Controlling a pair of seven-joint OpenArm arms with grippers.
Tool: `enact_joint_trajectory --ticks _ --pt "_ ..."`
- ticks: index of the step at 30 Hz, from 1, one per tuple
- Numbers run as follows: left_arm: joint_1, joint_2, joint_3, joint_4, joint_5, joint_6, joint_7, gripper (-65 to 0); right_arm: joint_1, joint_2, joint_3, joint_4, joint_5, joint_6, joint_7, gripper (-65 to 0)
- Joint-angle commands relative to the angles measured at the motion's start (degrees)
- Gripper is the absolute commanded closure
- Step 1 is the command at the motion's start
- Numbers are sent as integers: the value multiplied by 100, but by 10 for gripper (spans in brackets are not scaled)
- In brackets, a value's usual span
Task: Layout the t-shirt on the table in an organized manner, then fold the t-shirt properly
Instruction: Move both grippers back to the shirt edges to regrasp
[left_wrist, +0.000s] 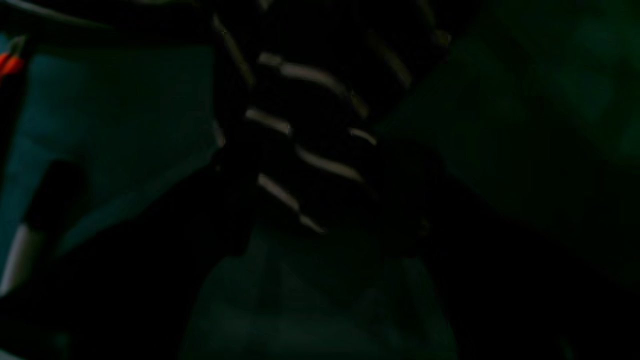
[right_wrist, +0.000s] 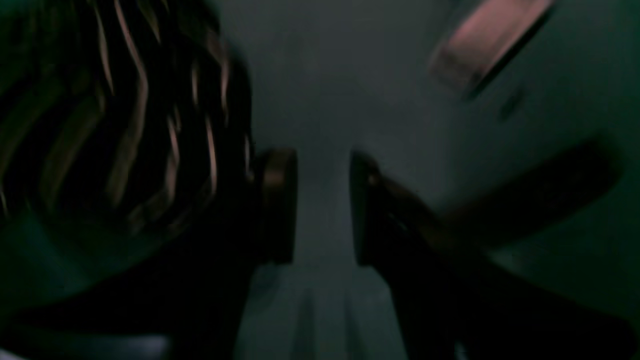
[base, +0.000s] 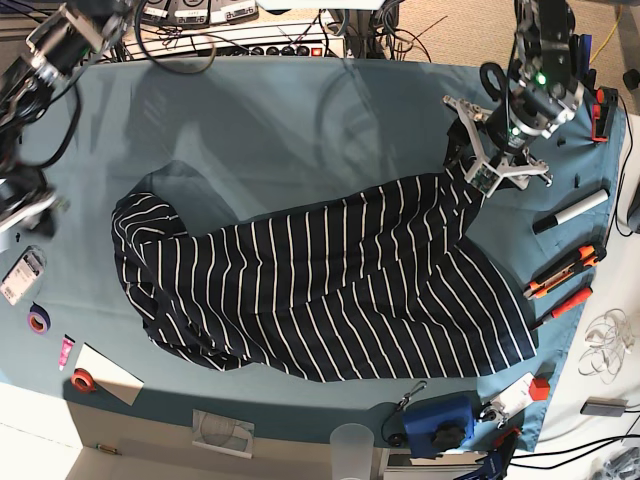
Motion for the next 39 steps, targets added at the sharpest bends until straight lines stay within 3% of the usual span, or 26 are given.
enact_joint_trajectory --ticks 1,4,6,8,12,17,20,25,28,31,36,39 --pt "-85 -35 -11 39 -142 7 -140 -370 -2 157 35 -50 39 72 160 -186" --pt "-195 -35 -11 -33 -225 4 -138 -367 -149 155 35 -396 42 118 146 -186" --pt "-240 -35 -11 -31 -299 26 -74 -316 -219 142 37 -509 94 118 105 -186" --pt "-243 -35 -11 -31 -372 212 -44 -217 -271 129 35 -538 190 120 103 -186" --pt "-247 -35 -11 -31 -382 890 72 0 -293 94 35 -538 713 258 140 -186" --pt "-264 -37 -13 -31 -140 1486 269 0 -291 -227 33 -540 721 497 387 -193" --pt "-326 -39 -13 -31 297 1814 378 0 -293 -455 -68 -540 640 497 573 -281" --pt "-433 -39 -13 -28 608 1952 636 0 -293 -595 -656 -540 -341 497 1591 -291" --pt "-433 -39 -13 -28 608 1888 678 0 -286 -592 -1196 -546 -789 -90 2065 -291" --pt "-433 -37 -13 -28 608 1891 680 0 -184 -590 -1834 -745 -1327 -680 2096 -290" --pt "-433 -37 -13 -26 608 1891 730 0 264 -595 -2430 -1733 -1904 -1019 2516 -290" --pt "-431 -39 -13 -24 610 1893 890 0 546 -603 -2430 -1930 -2046 -1025 2385 -262"
